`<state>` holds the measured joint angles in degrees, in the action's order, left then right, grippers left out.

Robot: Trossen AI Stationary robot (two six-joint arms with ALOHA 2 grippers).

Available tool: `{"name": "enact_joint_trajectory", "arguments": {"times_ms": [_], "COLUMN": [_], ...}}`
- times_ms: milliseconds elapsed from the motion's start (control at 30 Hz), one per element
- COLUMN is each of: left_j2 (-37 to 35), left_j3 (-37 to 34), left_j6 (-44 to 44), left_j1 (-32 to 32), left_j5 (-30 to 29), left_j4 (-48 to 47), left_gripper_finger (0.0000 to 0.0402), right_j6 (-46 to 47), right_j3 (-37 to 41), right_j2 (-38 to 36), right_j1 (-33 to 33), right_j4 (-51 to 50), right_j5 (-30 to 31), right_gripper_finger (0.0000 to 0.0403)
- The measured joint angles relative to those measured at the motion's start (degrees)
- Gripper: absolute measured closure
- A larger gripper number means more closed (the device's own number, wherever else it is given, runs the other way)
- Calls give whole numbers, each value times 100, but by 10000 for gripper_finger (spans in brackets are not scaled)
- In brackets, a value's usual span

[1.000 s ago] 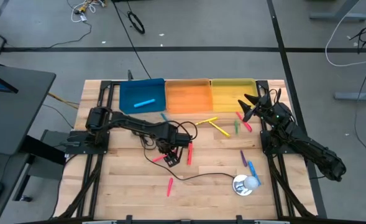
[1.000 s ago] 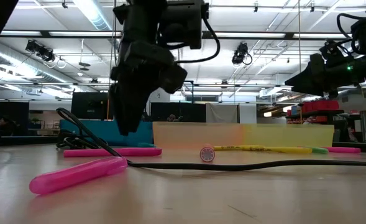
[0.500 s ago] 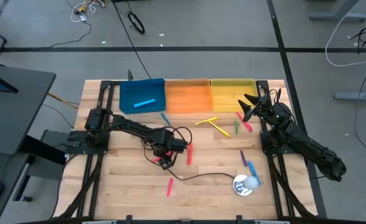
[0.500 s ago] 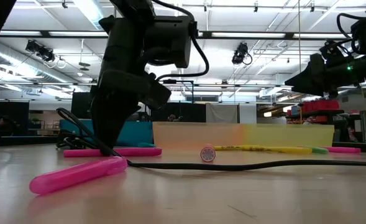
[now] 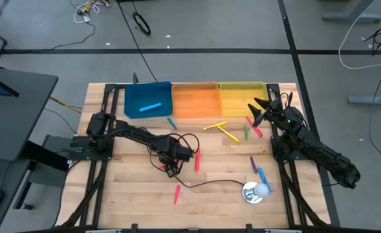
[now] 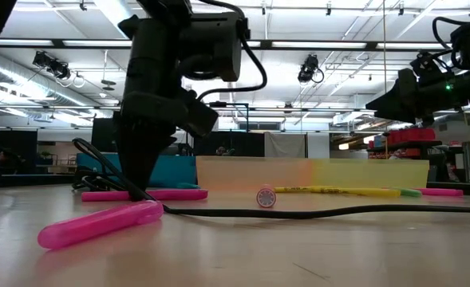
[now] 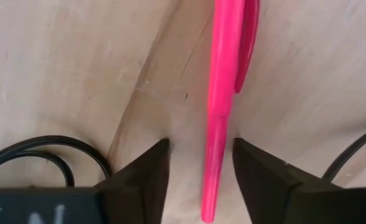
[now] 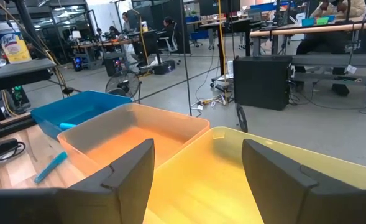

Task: Pick & Place Markers
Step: Put the left large pink pen into the orange bin

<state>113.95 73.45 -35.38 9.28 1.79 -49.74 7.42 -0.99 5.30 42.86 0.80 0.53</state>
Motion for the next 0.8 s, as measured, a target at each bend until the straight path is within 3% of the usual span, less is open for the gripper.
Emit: {"name": "enact_joint_trajectory", "arguments": {"times_ms": [467, 800], "left_j2": [22, 2], "left_j3": [-33, 131], "left_j6": [0, 495], "left_j1": [0, -4], "left_j5": [-5, -158], "left_j4": [140, -65], "left_gripper_finger": [373, 376], "right_j6": [-2, -2], "right_j3": [0, 0], "right_j2": [0, 0], "right_j1": [0, 2], "right_j4": [-2, 0], "right_j5": [-2, 0], "right_gripper_finger": [158, 158]}}
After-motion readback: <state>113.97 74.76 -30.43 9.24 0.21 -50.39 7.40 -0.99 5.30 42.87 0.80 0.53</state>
